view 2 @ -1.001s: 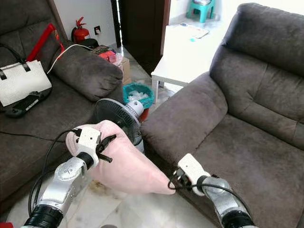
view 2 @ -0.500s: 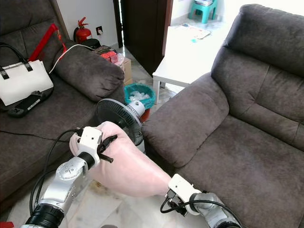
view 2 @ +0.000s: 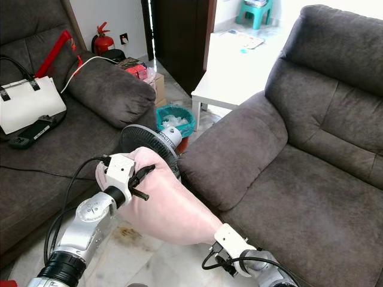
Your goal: Move the pillow to the sofa from floor
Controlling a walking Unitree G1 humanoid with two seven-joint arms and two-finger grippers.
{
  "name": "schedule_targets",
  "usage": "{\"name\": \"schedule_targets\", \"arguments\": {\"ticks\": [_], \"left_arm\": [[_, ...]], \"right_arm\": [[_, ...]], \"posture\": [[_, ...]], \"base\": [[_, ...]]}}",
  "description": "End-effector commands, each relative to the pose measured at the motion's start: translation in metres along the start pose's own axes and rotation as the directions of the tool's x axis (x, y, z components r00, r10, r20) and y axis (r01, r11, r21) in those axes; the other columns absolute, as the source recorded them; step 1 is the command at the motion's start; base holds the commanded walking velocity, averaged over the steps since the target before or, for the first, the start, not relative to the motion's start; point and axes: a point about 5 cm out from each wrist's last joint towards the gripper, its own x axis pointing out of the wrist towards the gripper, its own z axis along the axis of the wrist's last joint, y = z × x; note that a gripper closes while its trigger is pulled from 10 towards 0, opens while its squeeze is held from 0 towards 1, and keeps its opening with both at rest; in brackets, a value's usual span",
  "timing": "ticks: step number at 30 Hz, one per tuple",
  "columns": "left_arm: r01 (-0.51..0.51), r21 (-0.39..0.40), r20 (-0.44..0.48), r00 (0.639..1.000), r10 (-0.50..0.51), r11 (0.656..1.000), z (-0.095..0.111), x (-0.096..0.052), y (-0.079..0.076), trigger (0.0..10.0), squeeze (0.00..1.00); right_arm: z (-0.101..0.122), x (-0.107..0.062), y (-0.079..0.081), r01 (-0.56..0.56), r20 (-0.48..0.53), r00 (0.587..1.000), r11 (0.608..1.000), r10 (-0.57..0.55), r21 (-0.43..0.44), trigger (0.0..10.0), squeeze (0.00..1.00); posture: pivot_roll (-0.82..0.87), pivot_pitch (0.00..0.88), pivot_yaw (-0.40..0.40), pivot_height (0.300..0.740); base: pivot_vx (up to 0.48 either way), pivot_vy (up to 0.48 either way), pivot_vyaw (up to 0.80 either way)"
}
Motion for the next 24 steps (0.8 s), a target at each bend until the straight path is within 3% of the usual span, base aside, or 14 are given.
{"name": "schedule_targets", "arguments": {"ticks": [1,8,14,24], "left_arm": [[0.026,0.036,0.111,0.993,-0.030,0.999,0.023,0.006,-0.002,10.0,0.00],[0.047,0.027,0.122,0.991,-0.050,0.999,0.026,0.008,-0.005,10.0,0.00],[0.079,0.017,0.121,0.989,-0.080,0.997,0.027,0.008,-0.008,10.0,0.00],[0.081,0.009,0.130,0.988,-0.082,0.997,0.030,0.008,-0.008,10.0,0.00]], "right_arm": [[-0.001,0.000,-0.001,0.009,0.000,1.000,1.000,-0.009,0.017,10.0,0.00],[-0.003,0.003,0.007,0.005,0.002,1.000,0.999,-0.005,0.051,10.0,0.00],[0.001,0.005,0.007,0.077,0.030,0.996,0.993,-0.080,0.093,10.0,0.00],[0.002,0.007,0.013,0.038,0.023,0.999,0.996,-0.040,0.085,10.0,0.00]], "posture": [[0.11,0.000,-0.029,0.740],[0.11,0.000,-0.029,0.740],[0.12,0.000,-0.030,0.740],[0.13,0.000,-0.033,0.740]], "base": [[0.000,0.000,0.00],[0.000,0.000,0.00],[0.000,0.000,0.00],[0.000,0.000,0.00]]}}
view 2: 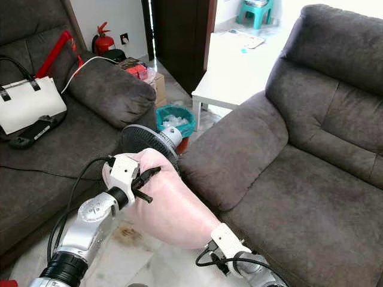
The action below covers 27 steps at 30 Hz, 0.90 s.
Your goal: Move the pillow to the sofa from floor
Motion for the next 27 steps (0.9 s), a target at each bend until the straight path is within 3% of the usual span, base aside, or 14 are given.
{"name": "schedule_targets", "arguments": {"ticks": [1,6,7,9,10,11,12,13,25,26,27], "left_arm": [[0.020,0.023,0.123,0.992,-0.022,1.000,0.029,0.007,-0.001,10.0,0.00],[0.032,0.020,0.139,0.990,-0.035,0.999,0.033,0.007,-0.002,10.0,0.00],[0.036,0.021,0.141,0.989,-0.039,0.999,0.034,0.008,-0.002,10.0,0.00],[0.037,0.021,0.142,0.989,-0.040,0.999,0.034,0.008,-0.002,10.0,0.00],[0.039,0.020,0.144,0.989,-0.042,0.999,0.034,0.008,-0.003,10.0,0.00],[0.041,0.019,0.146,0.988,-0.043,0.999,0.035,0.008,-0.003,10.0,0.00],[0.048,0.017,0.151,0.987,-0.050,0.999,0.036,0.008,-0.004,10.0,0.00],[0.052,0.016,0.153,0.987,-0.054,0.999,0.037,0.008,-0.005,10.0,0.00],[0.099,0.010,0.184,0.978,-0.099,0.995,0.045,0.010,-0.011,10.0,0.00],[0.103,0.011,0.186,0.977,-0.104,0.995,0.046,0.010,-0.011,10.0,0.00],[0.104,0.010,0.187,0.977,-0.104,0.995,0.046,0.010,-0.011,10.0,0.00]], "right_arm": [[-0.002,0.000,0.001,-0.010,-0.008,1.000,1.000,0.010,0.010,10.0,0.00],[-0.001,0.001,0.002,-0.009,0.000,1.000,1.000,0.009,0.014,10.0,0.00],[0.000,0.001,0.003,-0.011,0.003,1.000,1.000,0.011,0.017,4.1,0.00],[0.001,0.001,0.003,-0.012,0.005,1.000,1.000,0.012,0.020,4.1,0.00],[0.001,0.001,0.003,-0.015,0.007,1.000,1.000,0.015,0.022,0.0,0.00],[0.001,0.001,0.003,-0.017,0.008,1.000,1.000,0.017,0.023,0.0,0.00],[0.002,0.001,0.003,-0.019,0.005,1.000,1.000,0.019,0.021,8.7,0.00],[0.002,0.001,0.003,-0.020,0.003,1.000,1.000,0.020,0.019,10.0,0.00],[0.001,0.002,0.006,-0.021,-0.002,1.000,0.999,0.021,0.028,10.0,0.00],[0.001,0.002,0.006,-0.023,-0.001,1.000,0.999,0.023,0.028,8.6,0.00],[0.002,0.002,0.006,-0.022,0.000,1.000,0.999,0.022,0.029,1.0,0.00]], "posture": [[0.13,0.000,-0.033,0.740],[0.14,0.000,-0.034,0.740],[0.14,0.000,-0.034,0.740],[0.14,0.000,-0.034,0.740],[0.14,0.000,-0.035,0.740],[0.14,0.000,-0.035,0.740],[0.14,0.000,-0.035,0.740],[0.14,0.000,-0.037,0.740],[0.14,0.001,-0.036,0.740],[0.14,0.001,-0.036,0.740],[0.14,0.001,-0.036,0.740]], "base": [[0.000,0.000,0.00],[0.000,0.000,0.00],[0.000,0.000,0.00],[0.000,0.000,0.00],[0.000,0.000,0.00],[0.000,0.000,0.00],[0.000,0.000,0.00],[0.000,0.000,0.00],[0.000,0.000,0.00],[0.000,0.000,0.00],[0.000,0.000,0.00]]}}
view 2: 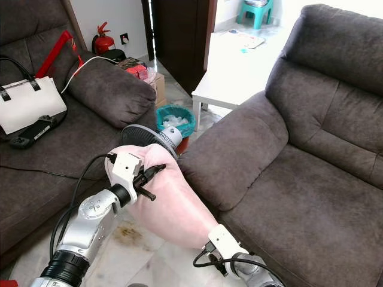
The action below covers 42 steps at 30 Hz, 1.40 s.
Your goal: Move the pillow to the sofa from floor
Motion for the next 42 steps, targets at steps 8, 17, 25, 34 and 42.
{"name": "schedule_targets", "arguments": {"ticks": [8,17,25,34,42], "left_arm": [[0.048,0.037,0.139,0.989,-0.052,0.998,0.035,0.009,-0.006,10.0,0.00],[0.046,0.034,0.140,0.989,-0.050,0.998,0.035,0.009,-0.006,10.0,0.00],[0.044,0.034,0.139,0.989,-0.048,0.998,0.035,0.009,-0.005,10.0,0.00],[0.044,0.035,0.132,0.990,-0.048,0.998,0.034,0.009,-0.005,10.0,0.00],[0.037,0.088,0.062,0.997,-0.043,0.995,0.017,0.004,-0.006,10.0,0.00]], "right_arm": [[0.007,0.003,0.004,0.003,0.002,1.000,1.000,-0.003,0.023,0.0,0.00],[0.019,0.008,0.009,0.006,0.005,1.000,1.000,-0.006,0.028,0.0,0.00],[0.033,0.010,0.009,0.014,0.011,1.000,0.999,-0.014,0.030,0.0,0.00],[0.048,0.011,0.004,0.029,0.032,0.999,0.999,-0.030,0.030,0.0,0.00],[0.044,0.008,-0.001,0.040,0.095,0.994,0.990,-0.052,0.132,0.0,0.00]], "posture": [[0.15,0.001,-0.040,0.740],[0.15,0.001,-0.038,0.740],[0.15,0.000,-0.038,0.740],[0.15,0.000,-0.037,0.740],[0.14,0.000,-0.035,0.740]], "base": [[0.000,0.000,0.00],[0.000,0.000,0.00],[0.000,0.000,0.00],[0.000,0.000,0.00],[0.000,0.000,0.00]]}}
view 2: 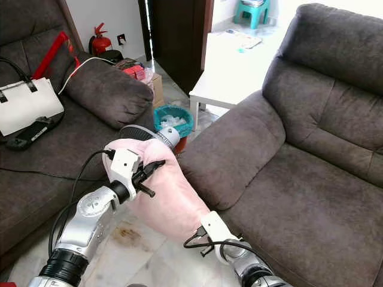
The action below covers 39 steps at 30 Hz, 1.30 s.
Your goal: Move the pillow to the sofa from floor
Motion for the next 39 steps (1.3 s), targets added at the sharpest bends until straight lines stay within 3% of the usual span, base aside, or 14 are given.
{"name": "schedule_targets", "arguments": {"ticks": [1,6,7,8,9,13,17,21,23,27,35,39], "left_arm": [[0.028,0.045,0.046,0.998,-0.030,0.999,0.009,0.004,-0.006,10.0,0.00],[-0.034,0.056,-0.023,0.999,0.035,0.998,-0.010,-0.007,0.001,10.0,0.00],[-0.056,0.055,-0.035,0.998,0.058,0.997,-0.014,-0.010,0.003,10.0,0.00],[-0.068,0.054,-0.043,0.997,0.071,0.996,-0.016,-0.011,0.004,10.0,0.00],[-0.085,0.054,-0.053,0.995,0.088,0.995,-0.019,-0.014,0.006,10.0,0.00],[-0.156,0.082,-0.082,0.983,0.163,0.984,-0.027,-0.021,0.010,10.0,0.00],[-0.281,0.134,-0.054,0.956,0.290,0.950,-0.025,-0.029,0.019,10.0,0.00],[-0.360,0.172,0.005,0.931,0.365,0.917,-0.017,-0.033,0.025,10.0,0.00],[-0.376,0.191,0.029,0.926,0.377,0.907,-0.013,-0.033,0.026,10.0,0.00],[-0.432,0.252,0.108,0.902,0.419,0.866,0.003,-0.033,0.025,10.0,0.00],[-0.477,0.293,0.223,0.877,0.426,0.828,0.025,-0.024,0.017,10.0,0.00],[-0.481,0.294,0.236,0.874,0.425,0.826,0.028,-0.022,0.016,10.0,0.00]], "right_arm": [[0.009,0.000,0.000,-0.002,0.071,0.997,1.000,-0.001,0.031,0.0,0.00],[0.004,-0.005,-0.015,0.062,0.125,0.989,0.989,-0.079,0.133,0.0,0.00],[0.002,-0.008,-0.021,0.077,0.139,0.985,0.985,-0.099,0.156,4.4,0.00],[0.001,-0.009,-0.024,0.083,0.149,0.983,0.982,-0.109,0.170,4.4,0.00],[0.000,-0.011,-0.029,0.088,0.163,0.979,0.978,-0.119,0.190,10.0,0.00],[-0.018,-0.030,-0.049,0.118,0.255,0.951,0.969,-0.173,0.217,10.0,0.00],[0.007,-0.048,-0.057,0.146,0.420,0.872,0.953,-0.251,0.266,10.0,0.00],[0.021,-0.062,-0.058,0.174,0.488,0.819,0.941,-0.301,0.290,10.0,0.00],[0.024,-0.068,-0.058,0.181,0.507,0.797,0.931,-0.328,0.317,10.0,0.00],[0.042,-0.091,-0.063,0.179,0.577,0.688,0.873,-0.440,0.453,10.0,0.00],[0.071,-0.107,-0.062,0.150,0.651,0.593,0.859,-0.474,0.489,10.0,0.00],[0.082,-0.110,-0.062,0.140,0.676,0.569,0.865,-0.469,0.482,10.0,0.00]], "posture": [[0.14,0.000,-0.035,0.740],[0.14,0.002,-0.035,0.740],[0.14,0.002,-0.035,0.740],[0.14,0.002,-0.035,0.740],[0.13,0.005,-0.036,0.740],[0.13,0.006,-0.037,0.740],[0.13,0.012,-0.041,0.740],[0.13,0.017,-0.046,0.740],[0.12,0.017,-0.047,0.740],[0.12,0.018,-0.048,0.740],[0.12,0.008,-0.056,0.740],[0.12,0.003,-0.059,0.740]], "base": [[0.000,0.000,0.00],[0.000,0.000,0.00],[0.000,0.000,0.00],[0.000,0.000,0.00],[0.000,0.000,0.00],[0.000,0.000,0.00],[0.000,0.000,0.00],[0.000,0.000,0.00],[0.000,0.000,0.00],[0.000,0.000,0.00],[0.000,0.000,0.00],[0.000,0.000,0.00]]}}
